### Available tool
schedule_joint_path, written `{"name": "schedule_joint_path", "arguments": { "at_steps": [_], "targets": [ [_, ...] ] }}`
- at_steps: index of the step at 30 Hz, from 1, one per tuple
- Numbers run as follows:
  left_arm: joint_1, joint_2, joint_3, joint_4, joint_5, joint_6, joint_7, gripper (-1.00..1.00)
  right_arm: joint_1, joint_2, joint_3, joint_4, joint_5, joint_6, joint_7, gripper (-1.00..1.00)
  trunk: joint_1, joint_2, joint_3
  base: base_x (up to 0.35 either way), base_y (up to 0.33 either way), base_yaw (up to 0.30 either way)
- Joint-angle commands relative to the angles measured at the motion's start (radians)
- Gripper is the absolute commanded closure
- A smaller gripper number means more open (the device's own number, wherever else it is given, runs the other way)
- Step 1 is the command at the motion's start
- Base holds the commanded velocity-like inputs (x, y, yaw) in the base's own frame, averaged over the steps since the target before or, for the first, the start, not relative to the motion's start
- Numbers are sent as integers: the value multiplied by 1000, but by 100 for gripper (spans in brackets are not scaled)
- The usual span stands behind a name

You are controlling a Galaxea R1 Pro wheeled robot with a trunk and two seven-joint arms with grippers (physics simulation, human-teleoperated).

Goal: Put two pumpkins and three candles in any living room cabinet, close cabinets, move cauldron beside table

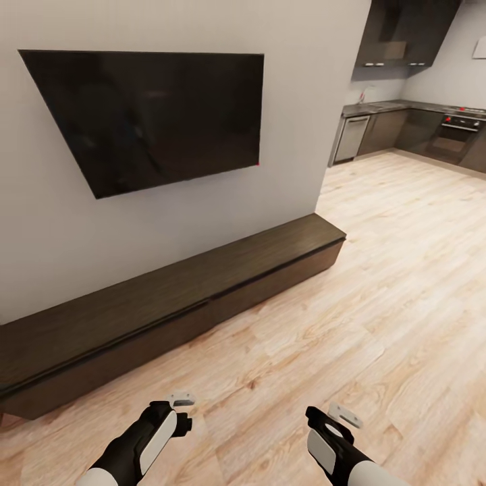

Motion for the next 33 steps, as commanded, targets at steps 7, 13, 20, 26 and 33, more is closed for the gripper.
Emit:
{"name": "schedule_joint_path", "arguments": {
  "at_steps": [7,13,20,26,33],
  "targets": [
    [-1,1,-4,-1,10,2,9,-100,-1,0,8,0,-11,-6,-4,-100,1,-2,9,0,0,73],
    [-1,1,-4,-1,10,2,9,-100,-1,0,8,1,-11,-6,-4,-100,1,-2,19,0,0,73],
    [-1,1,-9,-1,10,2,9,-100,-1,0,8,1,-12,-7,-3,-100,1,-2,29,0,0,73],
    [-1,1,-39,-1,12,2,9,-100,-1,-1,8,2,-14,-35,-3,-100,1,-2,39,0,0,73],
    [-1,1,-44,-1,12,2,9,-100,-1,-3,8,3,-15,-45,-4,-100,1,-2,50,0,0,73]
  ]
}}
